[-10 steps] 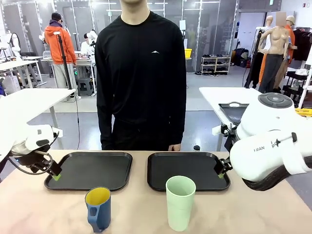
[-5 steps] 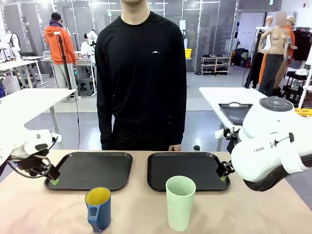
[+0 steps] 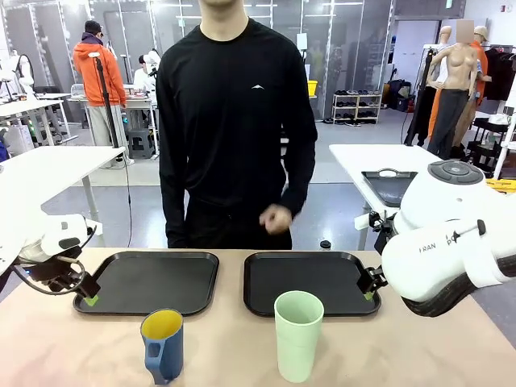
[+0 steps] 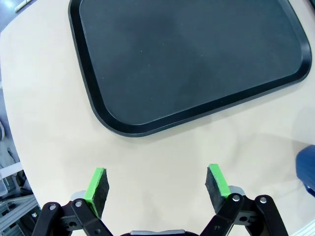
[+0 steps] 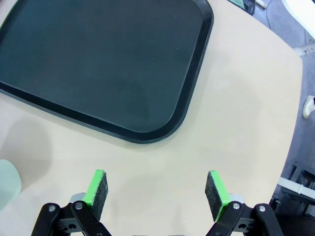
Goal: Sort and store the cups by type.
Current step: Pick up the Reusable plastic cup.
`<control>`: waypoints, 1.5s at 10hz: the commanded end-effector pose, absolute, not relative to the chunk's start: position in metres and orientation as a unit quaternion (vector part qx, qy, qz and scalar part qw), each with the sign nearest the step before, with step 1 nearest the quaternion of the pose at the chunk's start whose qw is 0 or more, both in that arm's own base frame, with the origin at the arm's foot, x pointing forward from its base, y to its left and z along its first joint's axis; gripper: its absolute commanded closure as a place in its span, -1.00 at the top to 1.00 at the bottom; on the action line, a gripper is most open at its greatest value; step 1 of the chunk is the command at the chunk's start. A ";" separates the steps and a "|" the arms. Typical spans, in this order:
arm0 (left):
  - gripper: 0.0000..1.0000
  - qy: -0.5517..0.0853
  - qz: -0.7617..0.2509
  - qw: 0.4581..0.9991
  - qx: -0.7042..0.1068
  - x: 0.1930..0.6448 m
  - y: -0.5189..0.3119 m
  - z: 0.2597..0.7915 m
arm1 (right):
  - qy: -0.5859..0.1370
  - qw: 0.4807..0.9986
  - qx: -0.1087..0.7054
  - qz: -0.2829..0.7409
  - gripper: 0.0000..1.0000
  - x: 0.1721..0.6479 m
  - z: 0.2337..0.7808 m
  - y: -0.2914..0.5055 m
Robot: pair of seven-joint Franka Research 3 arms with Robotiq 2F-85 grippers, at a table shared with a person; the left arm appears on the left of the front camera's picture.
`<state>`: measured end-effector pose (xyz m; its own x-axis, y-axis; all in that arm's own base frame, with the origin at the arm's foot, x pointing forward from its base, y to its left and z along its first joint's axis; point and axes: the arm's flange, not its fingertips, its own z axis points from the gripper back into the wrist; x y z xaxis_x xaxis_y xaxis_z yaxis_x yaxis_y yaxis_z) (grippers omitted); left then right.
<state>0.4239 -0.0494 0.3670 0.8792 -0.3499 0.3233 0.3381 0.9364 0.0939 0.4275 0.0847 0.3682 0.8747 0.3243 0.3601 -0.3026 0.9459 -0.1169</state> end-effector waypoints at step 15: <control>1.00 -0.169 -0.178 0.969 0.020 0.423 -0.048 0.368 | -0.190 0.968 -0.028 0.163 1.00 0.427 0.368 0.085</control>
<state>0.4239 -0.0494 0.3670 0.8792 -0.3499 0.3233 0.3381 0.9364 0.0939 0.4275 0.0848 0.3682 0.8747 0.3244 0.3601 -0.3027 0.9459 -0.1169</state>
